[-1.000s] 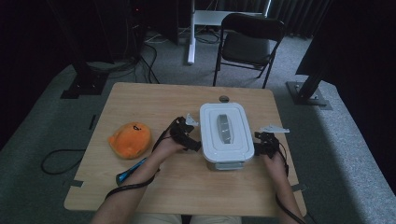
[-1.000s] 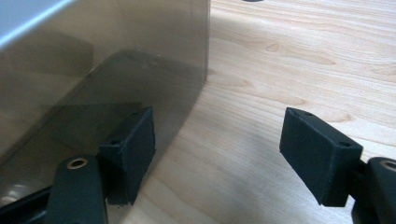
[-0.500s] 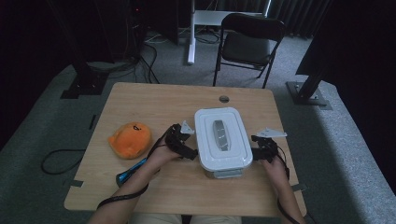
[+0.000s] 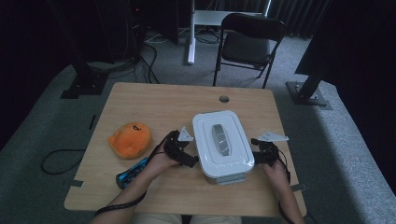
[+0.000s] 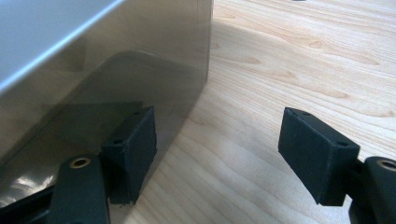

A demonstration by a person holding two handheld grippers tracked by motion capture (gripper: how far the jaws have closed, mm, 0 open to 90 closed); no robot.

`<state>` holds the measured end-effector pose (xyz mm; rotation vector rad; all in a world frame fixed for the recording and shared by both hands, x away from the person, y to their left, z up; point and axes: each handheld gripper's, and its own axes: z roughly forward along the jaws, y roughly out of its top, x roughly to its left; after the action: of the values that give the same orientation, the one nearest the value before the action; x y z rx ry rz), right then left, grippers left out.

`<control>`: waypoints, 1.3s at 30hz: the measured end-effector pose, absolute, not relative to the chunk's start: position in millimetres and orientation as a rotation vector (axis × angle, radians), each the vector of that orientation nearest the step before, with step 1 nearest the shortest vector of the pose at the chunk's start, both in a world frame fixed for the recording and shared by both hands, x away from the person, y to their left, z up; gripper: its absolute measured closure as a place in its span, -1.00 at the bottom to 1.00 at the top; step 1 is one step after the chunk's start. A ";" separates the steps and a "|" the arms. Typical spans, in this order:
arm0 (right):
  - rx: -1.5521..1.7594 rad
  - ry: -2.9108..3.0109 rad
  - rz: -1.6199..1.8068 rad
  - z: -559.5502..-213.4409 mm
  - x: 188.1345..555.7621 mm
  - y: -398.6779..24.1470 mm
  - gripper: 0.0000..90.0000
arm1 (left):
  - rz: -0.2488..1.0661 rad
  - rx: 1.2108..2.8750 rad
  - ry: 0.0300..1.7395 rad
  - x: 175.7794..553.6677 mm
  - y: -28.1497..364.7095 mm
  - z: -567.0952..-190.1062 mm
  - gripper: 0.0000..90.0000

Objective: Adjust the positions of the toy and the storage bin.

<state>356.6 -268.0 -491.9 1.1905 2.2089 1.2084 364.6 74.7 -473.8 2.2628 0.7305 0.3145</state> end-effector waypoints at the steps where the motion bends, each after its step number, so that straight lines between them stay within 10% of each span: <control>1: 1.194 2.212 1.212 -492.1 355.7 -268.7 -0.39 | 0.312 2.263 0.724 362.9 74.3 -473.8 -0.97; 39: 1.089 2.262 1.257 -493.7 317.2 -279.0 -0.37 | 0.220 2.286 0.545 302.3 64.4 -476.0 -0.97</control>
<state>317.2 -279.0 -493.7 1.0895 2.2618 1.2567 302.3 64.4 -476.0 2.2857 0.5446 0.2202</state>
